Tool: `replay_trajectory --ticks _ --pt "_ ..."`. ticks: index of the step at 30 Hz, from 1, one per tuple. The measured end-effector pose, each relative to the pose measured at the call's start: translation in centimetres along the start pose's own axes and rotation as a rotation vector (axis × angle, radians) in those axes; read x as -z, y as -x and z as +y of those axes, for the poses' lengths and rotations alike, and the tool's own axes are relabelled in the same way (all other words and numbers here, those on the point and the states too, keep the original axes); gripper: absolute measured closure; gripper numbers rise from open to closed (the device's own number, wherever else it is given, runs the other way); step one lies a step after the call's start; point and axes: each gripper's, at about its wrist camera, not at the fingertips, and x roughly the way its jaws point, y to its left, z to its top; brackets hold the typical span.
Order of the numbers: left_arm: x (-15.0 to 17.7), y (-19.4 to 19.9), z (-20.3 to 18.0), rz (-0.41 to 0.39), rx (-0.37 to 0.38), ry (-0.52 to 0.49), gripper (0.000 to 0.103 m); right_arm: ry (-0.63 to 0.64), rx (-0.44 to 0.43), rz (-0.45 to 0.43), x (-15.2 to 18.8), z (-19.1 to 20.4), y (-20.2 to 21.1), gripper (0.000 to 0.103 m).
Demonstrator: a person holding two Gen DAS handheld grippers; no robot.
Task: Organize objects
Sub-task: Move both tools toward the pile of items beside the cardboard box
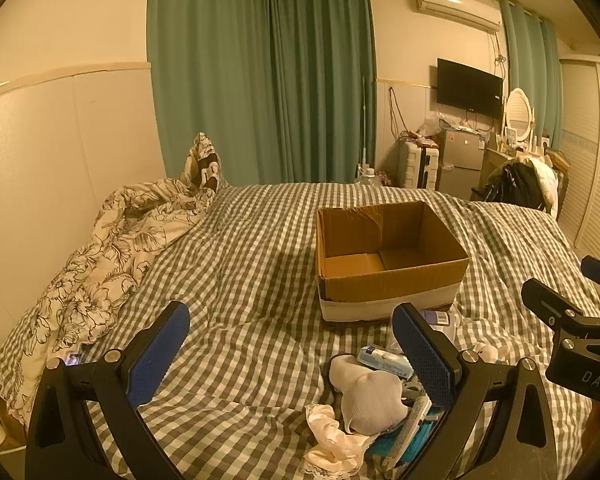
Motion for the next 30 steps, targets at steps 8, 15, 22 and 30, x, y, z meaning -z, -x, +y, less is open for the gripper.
replay_trajectory --ticks 8,15,22,30 --pt "0.1 -0.1 0.0 0.002 0.009 -0.001 0.000 0.000 0.001 0.001 0.0 0.0 0.0 0.000" --pt "0.2 0.0 -0.1 0.000 0.017 -0.005 0.000 0.001 0.005 0.000 0.0 0.0 0.1 0.000" --pt "0.0 0.4 -0.4 -0.008 0.029 -0.015 0.000 0.009 0.012 -0.008 -0.3 0.1 0.9 0.000" --pt "-0.8 1.1 -0.1 -0.020 0.045 -0.019 0.000 0.025 0.026 -0.022 -0.7 0.3 2.5 0.000"
